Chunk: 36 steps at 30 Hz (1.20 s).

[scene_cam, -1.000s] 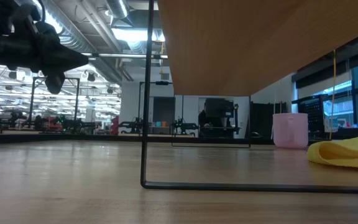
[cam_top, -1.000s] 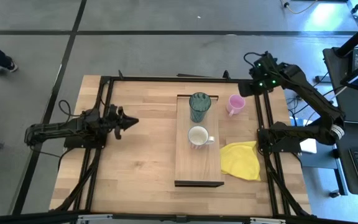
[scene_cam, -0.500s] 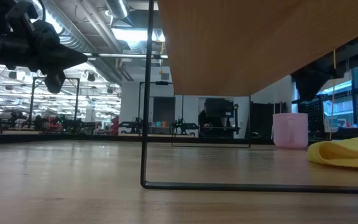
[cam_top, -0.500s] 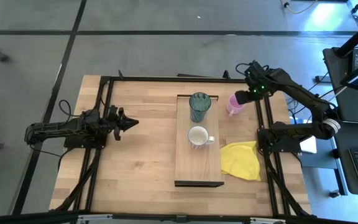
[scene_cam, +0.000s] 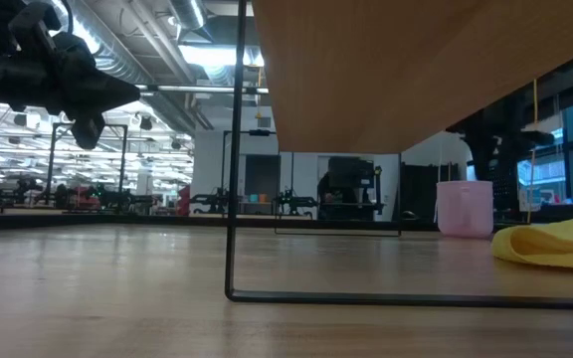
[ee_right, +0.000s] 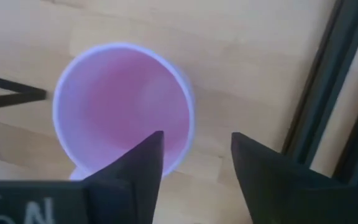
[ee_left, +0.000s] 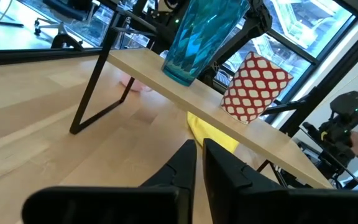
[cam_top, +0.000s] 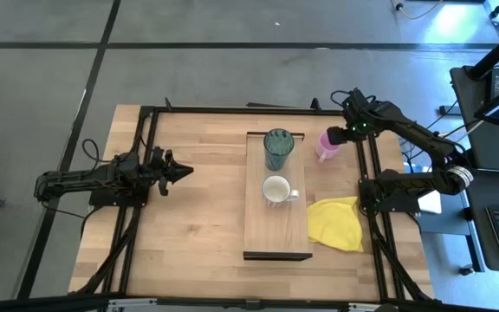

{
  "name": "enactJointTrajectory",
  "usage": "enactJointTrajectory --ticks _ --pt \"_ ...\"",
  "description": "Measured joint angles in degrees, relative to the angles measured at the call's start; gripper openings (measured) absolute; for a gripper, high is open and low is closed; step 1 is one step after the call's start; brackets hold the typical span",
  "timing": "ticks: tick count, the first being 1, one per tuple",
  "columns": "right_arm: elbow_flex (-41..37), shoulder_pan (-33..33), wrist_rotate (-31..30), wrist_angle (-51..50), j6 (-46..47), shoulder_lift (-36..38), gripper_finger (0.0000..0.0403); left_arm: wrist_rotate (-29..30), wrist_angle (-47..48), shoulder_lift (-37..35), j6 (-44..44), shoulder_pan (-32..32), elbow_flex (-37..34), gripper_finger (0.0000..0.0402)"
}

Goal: Stack small to large cups/mugs on shelf
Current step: Put the pink mug on the shelf

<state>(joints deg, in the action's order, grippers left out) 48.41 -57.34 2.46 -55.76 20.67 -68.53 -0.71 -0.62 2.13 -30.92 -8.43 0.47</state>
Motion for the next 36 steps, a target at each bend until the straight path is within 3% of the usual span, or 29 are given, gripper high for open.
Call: enactJointTrajectory --ticks 16,28,36 --pt "-2.2 0.3 -0.5 0.4 3.1 0.1 0.0163 0.0 0.0 0.0 0.0 0.0 0.0 0.0001" --pt "-1.5 0.3 -1.3 -0.1 1.3 1.2 0.0162 0.0 0.0 0.0 0.0 0.0 0.0 0.0024" --pt "-5.0 0.3 -1.5 -0.3 1.2 1.2 0.0163 0.0 0.0 0.0 0.0 0.0 0.0 0.0024"
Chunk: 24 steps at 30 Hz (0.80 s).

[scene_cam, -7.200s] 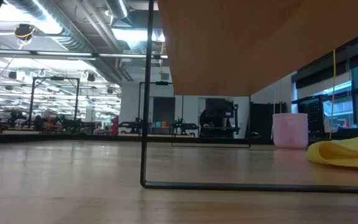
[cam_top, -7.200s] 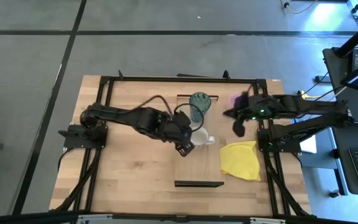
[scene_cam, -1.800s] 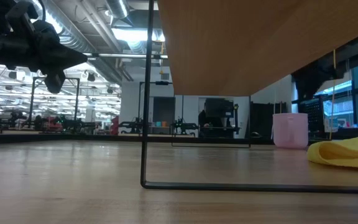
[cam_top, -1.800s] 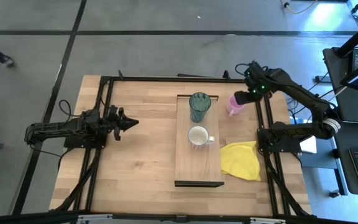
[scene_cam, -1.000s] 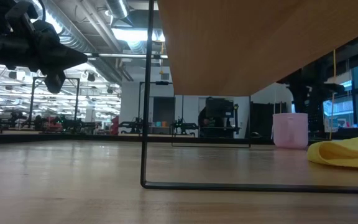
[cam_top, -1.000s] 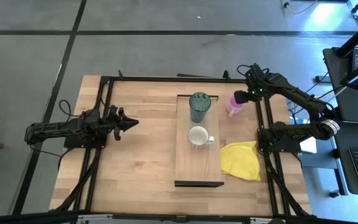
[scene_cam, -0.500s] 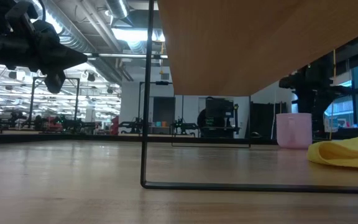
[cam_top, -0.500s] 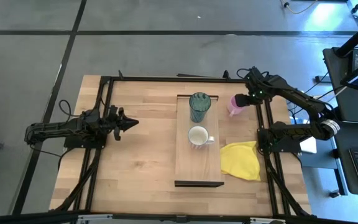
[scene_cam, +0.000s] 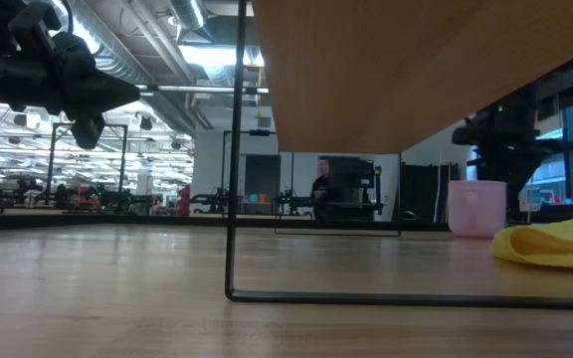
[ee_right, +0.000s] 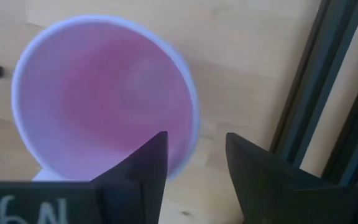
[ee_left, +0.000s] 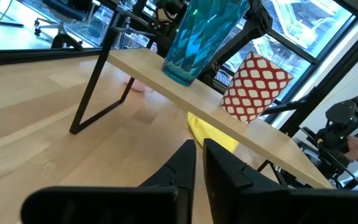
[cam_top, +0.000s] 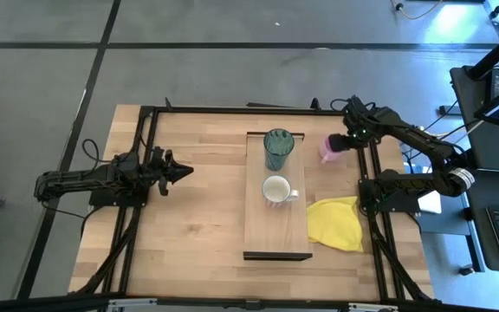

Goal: Stack small to large cups/mugs on shelf
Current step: Put the pink mug on the shelf

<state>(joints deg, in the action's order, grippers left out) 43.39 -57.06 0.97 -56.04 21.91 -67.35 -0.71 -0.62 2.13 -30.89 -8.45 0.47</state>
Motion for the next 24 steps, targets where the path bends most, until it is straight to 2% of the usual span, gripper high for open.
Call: enactJointTrajectory --ticks 6,11,16,19,24 --pt "-0.7 0.0 -1.0 0.1 -1.5 0.0 0.0141 0.0 0.0 0.0 0.0 0.0 0.0 0.0015" --pt "-0.7 0.0 -1.7 0.1 -4.2 0.0 0.0081 0.0 0.0 0.0 0.0 0.0 0.0 0.0008" --pt "-0.6 0.0 -5.3 0.5 -6.6 0.0 0.0016 0.0 0.0 0.0 0.0 0.0 0.0 0.0001" --pt "-0.2 0.0 -6.0 1.7 -8.1 0.0 0.0017 0.0 0.0 0.0 0.0 0.0 0.0 0.0002" --pt "1.3 0.0 -6.8 2.4 -8.8 0.3 0.0072 0.0 0.0 0.0 0.0 0.0 0.0 0.0013"
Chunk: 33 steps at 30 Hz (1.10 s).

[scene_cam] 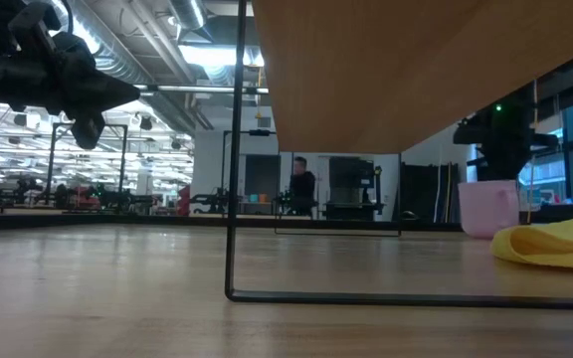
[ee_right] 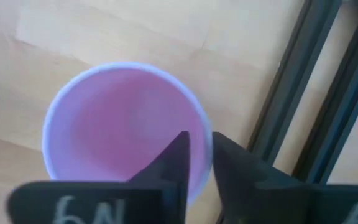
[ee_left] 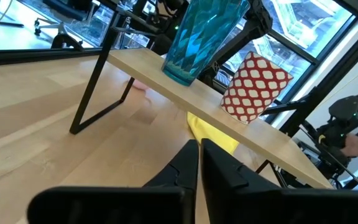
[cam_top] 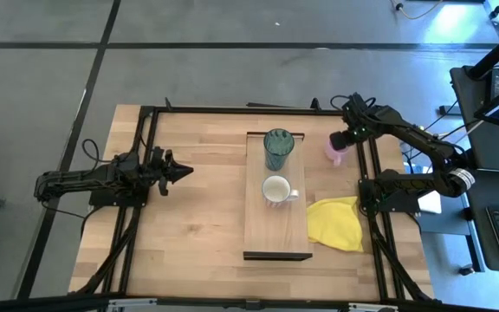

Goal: Stack small to large cups/mugs on shelf
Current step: Put the pink mug on the shelf

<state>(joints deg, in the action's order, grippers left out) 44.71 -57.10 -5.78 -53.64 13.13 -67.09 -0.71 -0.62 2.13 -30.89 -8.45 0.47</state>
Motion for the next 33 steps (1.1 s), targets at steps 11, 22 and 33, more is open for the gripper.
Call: enactJointTrajectory --ticks 11,22,33 --pt "1.2 0.0 1.3 0.0 1.7 3.1 0.0161 0.0 0.0 0.0 0.0 0.0 0.0 0.0029" --pt "5.2 2.7 9.4 -1.2 9.0 10.9 0.0160 0.0 0.0 0.0 0.0 0.0 0.0 0.0013" --pt "4.6 15.8 6.9 -7.0 13.7 11.0 0.0100 0.0 0.0 0.0 0.0 0.0 0.0 0.0001"
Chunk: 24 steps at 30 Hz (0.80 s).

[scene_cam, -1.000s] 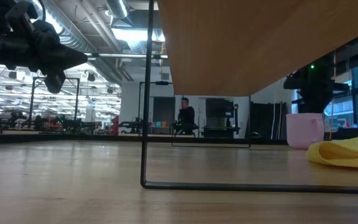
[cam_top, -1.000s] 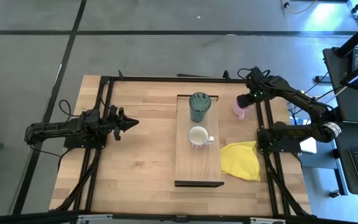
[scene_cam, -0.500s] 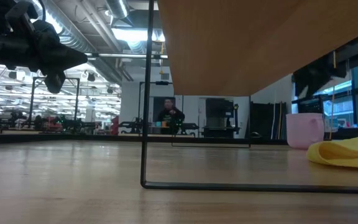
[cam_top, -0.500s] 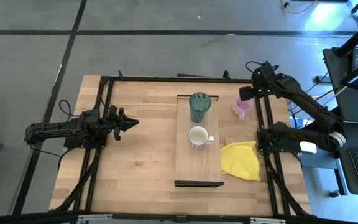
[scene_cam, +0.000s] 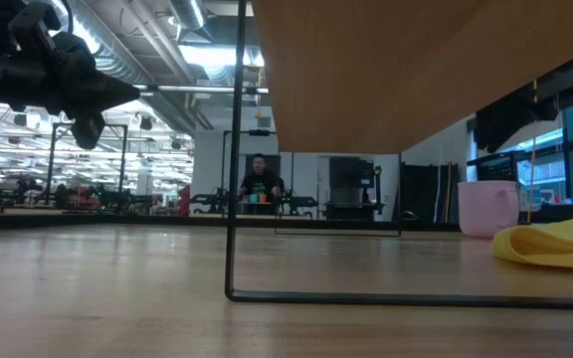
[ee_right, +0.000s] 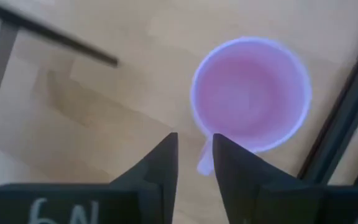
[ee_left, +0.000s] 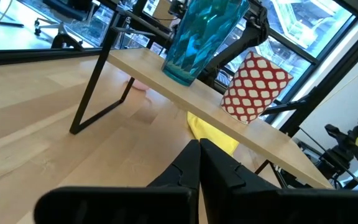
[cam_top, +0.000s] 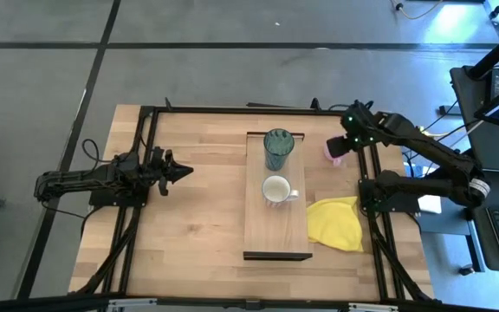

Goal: Stack small to large cups/mugs on shelf
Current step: Put the pink mug on the shelf

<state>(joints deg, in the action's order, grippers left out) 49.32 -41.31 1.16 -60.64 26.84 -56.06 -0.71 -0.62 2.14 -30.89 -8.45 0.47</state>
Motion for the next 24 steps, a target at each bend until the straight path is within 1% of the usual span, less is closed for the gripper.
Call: enactJointTrajectory --ticks 3,8,11,15,21,24 --pt "0.0 3.5 -1.3 -2.2 1.5 -0.3 0.0093 0.0 0.0 0.0 0.0 0.0 0.0 0.0005" --pt "0.0 8.4 -1.5 -6.1 5.4 -0.4 0.0077 0.0 0.0 0.0 0.0 0.0 0.0 0.0017" --pt "0.0 10.3 -2.1 -6.7 7.7 -0.4 0.0054 0.0 0.0 0.0 0.0 0.0 0.0 0.0023" --pt "0.0 12.4 -1.7 -6.2 10.7 -0.4 0.0009 0.0 0.0 0.0 0.0 0.0 0.0 0.0029" --pt "-0.1 15.9 -1.7 -5.9 16.7 -0.4 0.0004 0.0 0.0 0.0 0.0 0.0 0.0 0.0029" --pt "-2.2 16.8 -2.0 -3.4 20.5 -0.4 0.0003 0.0 0.0 0.0 0.0 0.0 0.0 0.0024"
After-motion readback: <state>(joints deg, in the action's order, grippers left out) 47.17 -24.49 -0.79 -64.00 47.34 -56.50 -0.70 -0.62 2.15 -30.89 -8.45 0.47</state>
